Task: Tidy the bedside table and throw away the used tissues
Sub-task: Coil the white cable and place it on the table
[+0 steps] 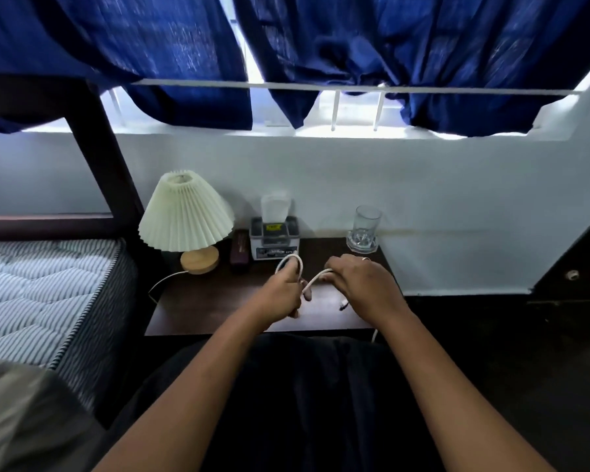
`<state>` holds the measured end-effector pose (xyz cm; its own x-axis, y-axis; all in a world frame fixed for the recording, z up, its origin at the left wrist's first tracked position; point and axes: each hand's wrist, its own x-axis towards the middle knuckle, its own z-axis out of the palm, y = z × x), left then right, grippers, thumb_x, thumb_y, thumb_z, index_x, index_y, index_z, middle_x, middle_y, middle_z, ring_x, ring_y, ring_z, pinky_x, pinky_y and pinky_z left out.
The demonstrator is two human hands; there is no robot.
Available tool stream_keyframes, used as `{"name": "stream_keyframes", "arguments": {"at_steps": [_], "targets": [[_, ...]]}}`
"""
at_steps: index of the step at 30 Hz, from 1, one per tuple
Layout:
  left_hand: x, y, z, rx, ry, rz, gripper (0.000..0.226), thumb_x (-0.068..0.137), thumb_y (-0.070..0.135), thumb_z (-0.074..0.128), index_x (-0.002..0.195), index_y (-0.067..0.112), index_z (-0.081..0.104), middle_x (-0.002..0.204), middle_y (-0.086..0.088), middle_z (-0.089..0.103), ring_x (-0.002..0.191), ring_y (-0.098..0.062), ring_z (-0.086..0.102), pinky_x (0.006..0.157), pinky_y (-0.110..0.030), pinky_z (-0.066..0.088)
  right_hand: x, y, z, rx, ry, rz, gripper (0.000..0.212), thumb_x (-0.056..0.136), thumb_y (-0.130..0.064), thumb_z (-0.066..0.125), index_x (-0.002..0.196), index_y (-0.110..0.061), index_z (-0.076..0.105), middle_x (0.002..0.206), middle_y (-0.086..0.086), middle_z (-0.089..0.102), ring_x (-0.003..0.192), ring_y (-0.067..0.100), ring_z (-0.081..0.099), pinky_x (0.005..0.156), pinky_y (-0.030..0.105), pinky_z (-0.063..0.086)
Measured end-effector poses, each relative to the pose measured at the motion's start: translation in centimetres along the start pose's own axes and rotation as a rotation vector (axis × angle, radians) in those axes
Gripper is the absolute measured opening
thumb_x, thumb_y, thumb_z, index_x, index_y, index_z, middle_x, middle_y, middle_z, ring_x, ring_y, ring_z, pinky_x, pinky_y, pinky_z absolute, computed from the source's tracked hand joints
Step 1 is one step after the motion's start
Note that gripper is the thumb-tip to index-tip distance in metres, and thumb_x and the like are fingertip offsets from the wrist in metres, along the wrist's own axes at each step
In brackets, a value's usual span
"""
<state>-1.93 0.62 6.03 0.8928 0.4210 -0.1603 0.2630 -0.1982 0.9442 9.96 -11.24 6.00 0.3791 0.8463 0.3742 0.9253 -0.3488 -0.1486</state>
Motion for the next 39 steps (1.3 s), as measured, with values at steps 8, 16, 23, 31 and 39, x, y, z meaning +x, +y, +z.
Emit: {"name": "stream_keyframes", "arguments": {"at_steps": [8, 16, 23, 31, 39], "targets": [[4.1, -4.2, -2.3, -0.598, -0.207, -0.241, 0.036, 0.099, 0.027, 0.028, 0.105, 0.013, 0.061, 0.044, 0.006, 0.025, 0.035, -0.004, 0.017, 0.037, -0.009, 0.011, 4.1, 2.1, 6.4, 0.185, -0.042, 0.072, 0.044, 0.090, -0.052, 0.024, 0.096, -0.021, 0.054, 0.082, -0.003, 0.057, 0.080, 0.023, 0.055, 0.070, 0.038, 0.043], [8.3, -4.7, -4.1, -1.038, -0.259, -0.196, 0.046, 0.089, 0.036, 0.037, 0.115, 0.009, 0.064, 0.036, 0.008, 0.025, 0.030, -0.001, 0.018, 0.034, -0.012, 0.009, 8.7, 3.3, 9.9, 0.398, -0.159, 0.213, 0.022, 0.096, -0.039, 0.037, 0.100, -0.023, 0.050, 0.085, 0.003, 0.063, 0.080, 0.029, 0.058, 0.068, 0.041, 0.048], [9.5, -4.6, -4.2, -1.226, 0.040, 0.038, 0.045, 0.094, 0.029, 0.033, 0.134, 0.010, 0.046, 0.041, 0.005, 0.032, 0.036, -0.006, 0.031, 0.046, -0.019, 0.037, 8.9, 1.2, 12.4, 0.412, -0.497, 0.233, 0.020, 0.096, -0.038, 0.036, 0.102, -0.020, 0.043, 0.102, 0.018, 0.064, 0.094, 0.040, 0.059, 0.078, 0.046, 0.049], [9.9, -5.6, -5.8, -1.009, 0.479, 0.144, 0.048, 0.100, 0.010, 0.029, 0.146, 0.019, 0.020, 0.052, 0.005, 0.052, 0.065, -0.014, 0.061, 0.077, -0.026, 0.046, 7.3, -1.1, 12.4, 0.167, -0.618, 0.060, 0.018, 0.096, -0.036, 0.038, 0.101, -0.021, 0.047, 0.100, 0.014, 0.065, 0.092, 0.037, 0.060, 0.064, 0.036, 0.038], [10.3, -6.8, -4.9, -0.256, 0.453, 0.075, 0.061, 0.099, 0.007, 0.032, 0.148, 0.024, 0.000, 0.069, -0.004, 0.052, 0.071, -0.011, 0.056, 0.071, -0.008, 0.046, 7.6, -0.5, 9.4, 0.111, -0.338, -0.115, 0.031, 0.092, -0.051, 0.039, 0.107, -0.030, 0.056, 0.103, 0.001, 0.068, 0.096, 0.027, 0.063, 0.073, 0.037, 0.049]]}}
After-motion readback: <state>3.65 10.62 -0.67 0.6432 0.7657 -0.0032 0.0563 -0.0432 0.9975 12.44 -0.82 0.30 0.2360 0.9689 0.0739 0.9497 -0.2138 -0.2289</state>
